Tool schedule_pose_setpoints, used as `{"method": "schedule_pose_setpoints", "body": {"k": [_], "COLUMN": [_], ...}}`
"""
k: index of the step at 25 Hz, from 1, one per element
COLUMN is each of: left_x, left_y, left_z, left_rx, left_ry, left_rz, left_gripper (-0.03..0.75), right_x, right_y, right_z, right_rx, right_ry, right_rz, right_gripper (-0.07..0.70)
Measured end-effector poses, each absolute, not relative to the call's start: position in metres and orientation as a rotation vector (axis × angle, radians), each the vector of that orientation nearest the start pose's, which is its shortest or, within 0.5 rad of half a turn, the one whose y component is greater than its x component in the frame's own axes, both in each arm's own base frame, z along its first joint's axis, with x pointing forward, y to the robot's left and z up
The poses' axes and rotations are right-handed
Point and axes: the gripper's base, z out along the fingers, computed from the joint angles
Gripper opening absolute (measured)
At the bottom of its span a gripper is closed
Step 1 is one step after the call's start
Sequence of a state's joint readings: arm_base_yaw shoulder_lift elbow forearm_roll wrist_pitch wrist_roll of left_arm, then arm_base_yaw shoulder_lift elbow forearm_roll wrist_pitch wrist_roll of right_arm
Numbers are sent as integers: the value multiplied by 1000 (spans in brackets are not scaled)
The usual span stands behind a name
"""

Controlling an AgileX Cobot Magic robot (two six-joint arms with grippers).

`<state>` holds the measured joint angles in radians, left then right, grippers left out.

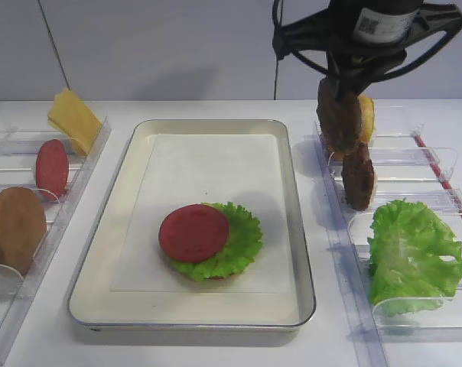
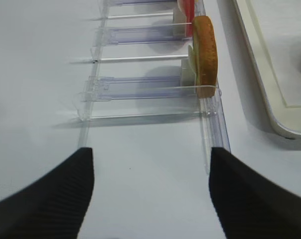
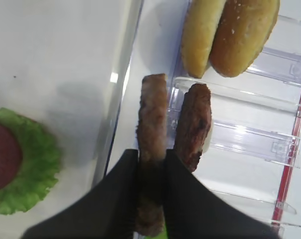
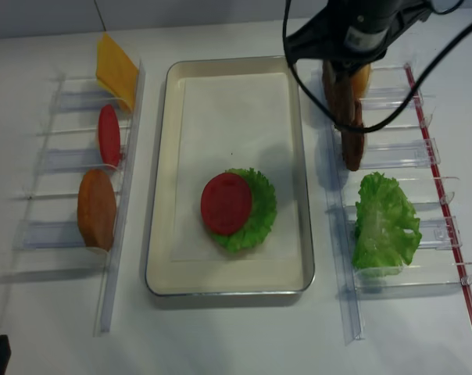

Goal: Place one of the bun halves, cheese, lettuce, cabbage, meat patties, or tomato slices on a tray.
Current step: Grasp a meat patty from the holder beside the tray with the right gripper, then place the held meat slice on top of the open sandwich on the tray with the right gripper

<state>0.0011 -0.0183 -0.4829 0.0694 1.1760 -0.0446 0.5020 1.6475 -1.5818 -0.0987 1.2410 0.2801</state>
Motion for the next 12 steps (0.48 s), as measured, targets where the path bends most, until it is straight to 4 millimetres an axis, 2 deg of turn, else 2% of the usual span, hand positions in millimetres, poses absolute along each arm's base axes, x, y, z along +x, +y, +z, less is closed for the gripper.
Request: {"method": "schedule_pose_setpoints", "body": {"k": [3, 6, 10, 12], "left_x": [-11, -11, -11, -11], "left_y": [6, 6, 6, 6], "left_z": [264, 264, 264, 264], "left_rx": [-57, -57, -57, -57], "left_ry": [2156, 2156, 2156, 2156], "left_rz": [59, 59, 59, 59], "left_gripper": [490, 490, 490, 490], "right_x": [291, 279, 264, 261], "right_y": [155, 153, 153, 155], "right_z": [359, 362, 344, 331], "right_rx": [-338, -385, -438, -443], "right_ry": [2731, 2735, 2769, 2776], "right_rz": [135, 198, 294, 423], "right_gripper": [115, 115, 115, 115]}}
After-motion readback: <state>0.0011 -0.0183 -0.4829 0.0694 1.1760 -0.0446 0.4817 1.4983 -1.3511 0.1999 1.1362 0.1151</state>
